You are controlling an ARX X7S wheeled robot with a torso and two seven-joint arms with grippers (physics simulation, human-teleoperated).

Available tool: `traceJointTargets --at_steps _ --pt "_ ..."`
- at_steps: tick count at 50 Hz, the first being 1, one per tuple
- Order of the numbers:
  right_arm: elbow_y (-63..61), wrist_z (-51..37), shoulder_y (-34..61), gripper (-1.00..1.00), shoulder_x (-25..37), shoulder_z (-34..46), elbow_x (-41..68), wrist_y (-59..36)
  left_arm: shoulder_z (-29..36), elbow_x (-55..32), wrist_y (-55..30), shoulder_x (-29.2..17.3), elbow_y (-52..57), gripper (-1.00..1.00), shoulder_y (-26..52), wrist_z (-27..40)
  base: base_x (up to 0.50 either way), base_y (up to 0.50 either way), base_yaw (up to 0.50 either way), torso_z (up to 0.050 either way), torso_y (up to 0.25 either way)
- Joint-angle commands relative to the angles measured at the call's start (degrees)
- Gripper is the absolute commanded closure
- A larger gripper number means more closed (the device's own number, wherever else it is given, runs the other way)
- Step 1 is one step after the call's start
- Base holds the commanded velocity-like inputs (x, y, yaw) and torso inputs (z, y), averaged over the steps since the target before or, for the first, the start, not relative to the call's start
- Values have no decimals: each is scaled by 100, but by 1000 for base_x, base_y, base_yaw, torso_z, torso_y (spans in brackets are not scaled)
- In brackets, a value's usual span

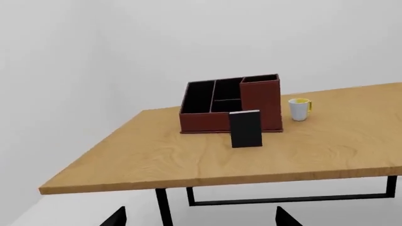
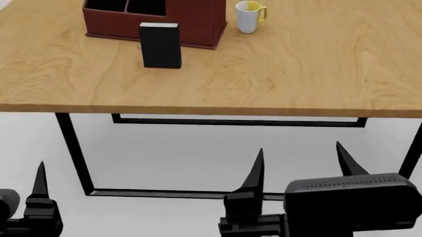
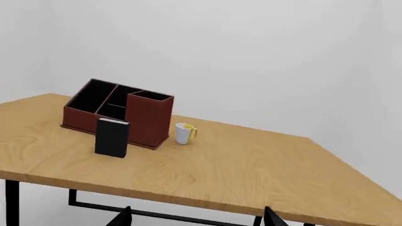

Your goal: Pick up the book and place it in the front compartment of the caddy.

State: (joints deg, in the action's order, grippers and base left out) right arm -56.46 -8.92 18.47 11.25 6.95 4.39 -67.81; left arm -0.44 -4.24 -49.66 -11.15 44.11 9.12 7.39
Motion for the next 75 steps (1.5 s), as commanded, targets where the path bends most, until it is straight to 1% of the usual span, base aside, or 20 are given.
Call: traceJointTargets --at_steps 1,10,52,53,54,58,63,75 --pt "-331 -209 279 -100 104 116 59 -437 -66 -35 -221 -73 188 -100 102 29 0 500 0 0 0" --pt "-325 -285 298 -100 121 64 254 -418 -13 -66 -375 -92 375 -100 159 59 0 500 0 0 0" --pt "-180 -570 41 -100 199 -141 669 -66 85 -184 -301 -142 423 -100 46 172 0 500 0 0 0" --pt "-160 -685 22 -100 194 -134 578 26 87 -184 -299 -145 423 -100 43 176 0 0 0 0 0" --pt "-130 -644 68 -100 71 -314 677 -190 84 -189 -299 -145 426 -100 41 179 0 -20 -4 0 0" --pt "-170 -710 117 -100 120 -292 654 -234 82 -206 -313 -151 447 -100 40 187 0 -8 -1 0 0" --pt "-203 -727 166 -100 30 -523 725 -329 81 -241 -376 -154 488 -100 73 193 30 0 0 0 0" --pt "-240 -754 256 -100 77 -576 934 -363 1 -330 -452 -159 573 -100 93 205 496 0 0 0 0"
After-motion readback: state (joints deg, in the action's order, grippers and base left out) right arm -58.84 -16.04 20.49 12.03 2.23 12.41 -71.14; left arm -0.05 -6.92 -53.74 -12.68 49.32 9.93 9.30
